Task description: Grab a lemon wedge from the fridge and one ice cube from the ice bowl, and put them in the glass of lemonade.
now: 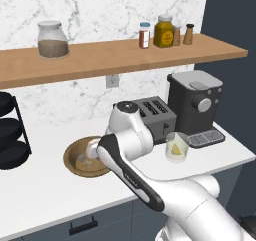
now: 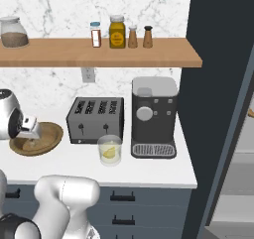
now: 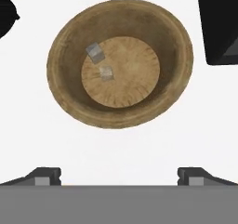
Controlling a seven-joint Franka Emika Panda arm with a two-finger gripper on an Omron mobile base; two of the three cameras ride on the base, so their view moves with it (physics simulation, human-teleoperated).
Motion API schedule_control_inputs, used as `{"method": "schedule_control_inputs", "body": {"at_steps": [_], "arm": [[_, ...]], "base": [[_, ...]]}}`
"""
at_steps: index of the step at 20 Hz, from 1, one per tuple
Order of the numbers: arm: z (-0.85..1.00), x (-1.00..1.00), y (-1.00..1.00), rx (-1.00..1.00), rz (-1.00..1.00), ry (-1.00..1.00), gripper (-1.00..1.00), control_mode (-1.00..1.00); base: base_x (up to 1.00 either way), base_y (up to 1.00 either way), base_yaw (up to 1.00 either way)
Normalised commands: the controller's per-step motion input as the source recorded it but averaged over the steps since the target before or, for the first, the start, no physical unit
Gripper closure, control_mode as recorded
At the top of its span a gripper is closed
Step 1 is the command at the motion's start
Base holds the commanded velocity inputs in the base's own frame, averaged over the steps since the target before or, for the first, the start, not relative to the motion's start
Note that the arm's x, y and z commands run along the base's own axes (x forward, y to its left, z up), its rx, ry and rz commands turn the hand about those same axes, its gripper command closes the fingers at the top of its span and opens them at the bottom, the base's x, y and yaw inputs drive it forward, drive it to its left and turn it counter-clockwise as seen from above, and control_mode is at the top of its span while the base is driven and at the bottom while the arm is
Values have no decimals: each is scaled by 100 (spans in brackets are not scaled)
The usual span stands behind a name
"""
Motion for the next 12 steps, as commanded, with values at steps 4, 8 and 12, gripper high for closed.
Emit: {"method": "schedule_control_inputs", "body": {"at_steps": [4, 8, 12], "arm": [[-16, 44, 14, -4, 0, 15, -100, -100], [-24, 36, 0, 0, 0, 4, -100, -100], [-43, 31, 1, 0, 0, 0, -100, -100]], "base": [[0, 0, 0], [0, 0, 0], [0, 0, 0]]}}
